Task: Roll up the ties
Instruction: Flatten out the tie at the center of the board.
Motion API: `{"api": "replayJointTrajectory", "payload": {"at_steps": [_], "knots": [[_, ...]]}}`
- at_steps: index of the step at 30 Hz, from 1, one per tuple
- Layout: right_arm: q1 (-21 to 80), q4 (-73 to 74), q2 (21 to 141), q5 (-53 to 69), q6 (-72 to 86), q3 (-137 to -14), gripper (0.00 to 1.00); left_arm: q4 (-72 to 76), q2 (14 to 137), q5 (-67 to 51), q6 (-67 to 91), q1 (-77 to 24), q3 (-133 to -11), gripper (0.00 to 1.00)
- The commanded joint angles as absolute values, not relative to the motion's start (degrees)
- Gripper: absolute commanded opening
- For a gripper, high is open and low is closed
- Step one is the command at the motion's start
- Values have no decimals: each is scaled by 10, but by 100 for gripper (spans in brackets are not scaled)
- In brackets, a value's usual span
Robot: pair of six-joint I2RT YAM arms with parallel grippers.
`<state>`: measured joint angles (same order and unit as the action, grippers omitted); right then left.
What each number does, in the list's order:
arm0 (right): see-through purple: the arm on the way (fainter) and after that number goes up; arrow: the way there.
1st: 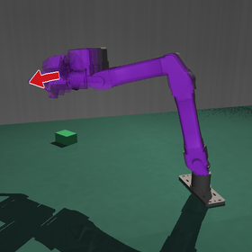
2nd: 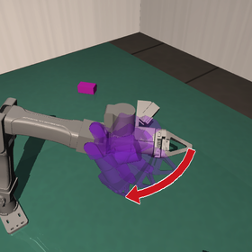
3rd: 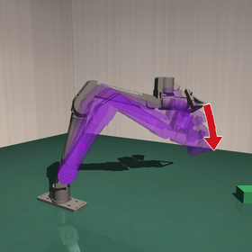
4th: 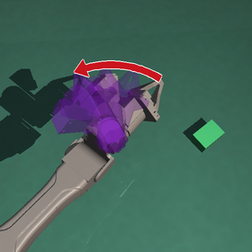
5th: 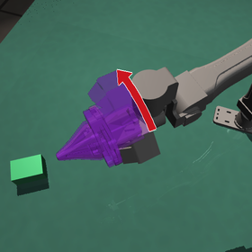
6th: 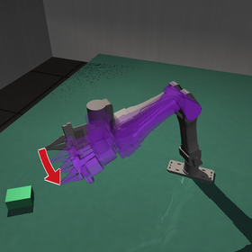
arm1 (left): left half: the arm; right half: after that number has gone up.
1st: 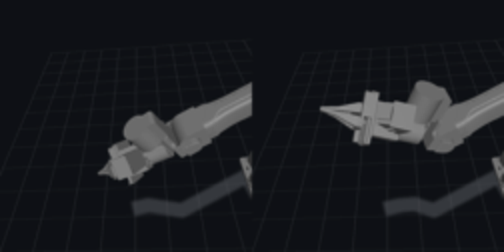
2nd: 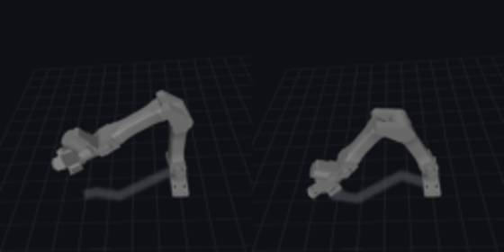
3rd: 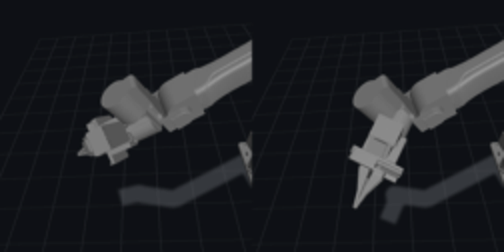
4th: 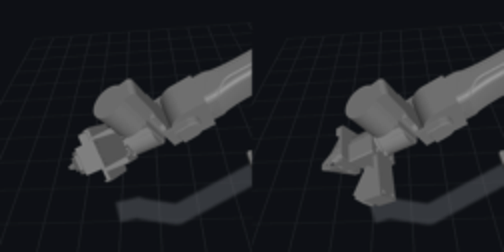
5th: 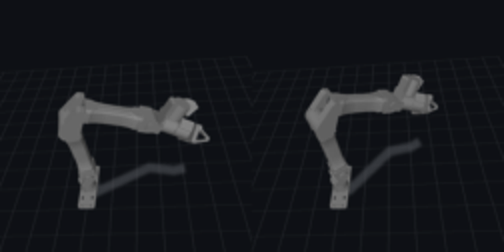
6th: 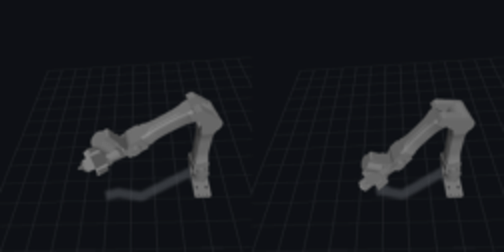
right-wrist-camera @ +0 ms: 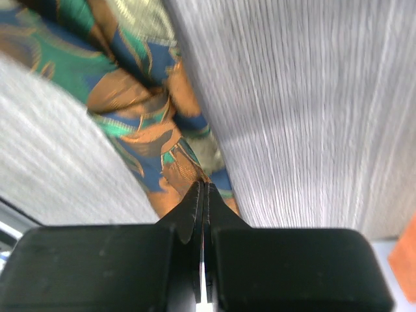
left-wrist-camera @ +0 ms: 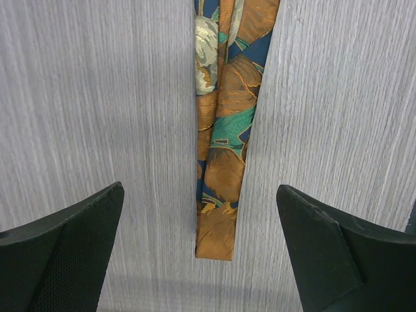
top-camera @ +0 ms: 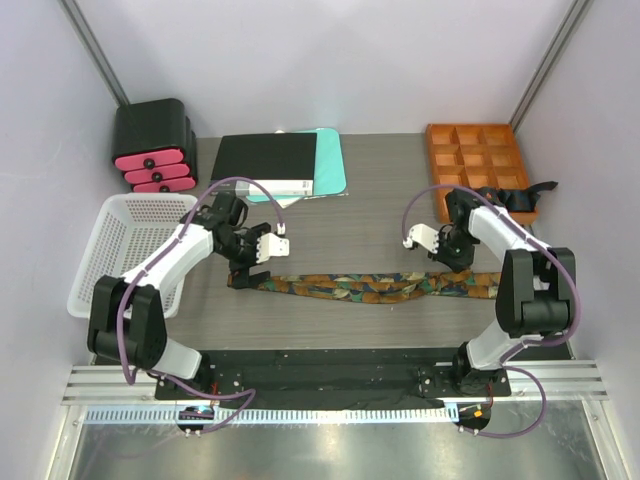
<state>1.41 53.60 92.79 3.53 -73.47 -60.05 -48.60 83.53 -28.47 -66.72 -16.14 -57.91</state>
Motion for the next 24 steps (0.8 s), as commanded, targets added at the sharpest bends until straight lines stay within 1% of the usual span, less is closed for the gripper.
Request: {"api": "replayJointTrajectory", "payload": {"at_steps": [1,3,7,12,17,24], "knots": [[7,572,892,11,-760,-613,1,-486,856,-285,-684,-163,-597,100],[-22,577,903,9,-763,-616,1,-492,867,-285,-685,-163,-606,100],[-30,579,917,8,-756,-614,1,-505,885,-281,-698,-168,-616,100],[-33,566,939,6,-737,-604,1,-505,907,-267,-711,-198,-613,100],[-41,559,955,12,-720,-606,1,-465,926,-238,-696,-241,-600,100],[-67,547,970,17,-725,-606,1,-372,961,-164,-665,-244,-563,100]]}}
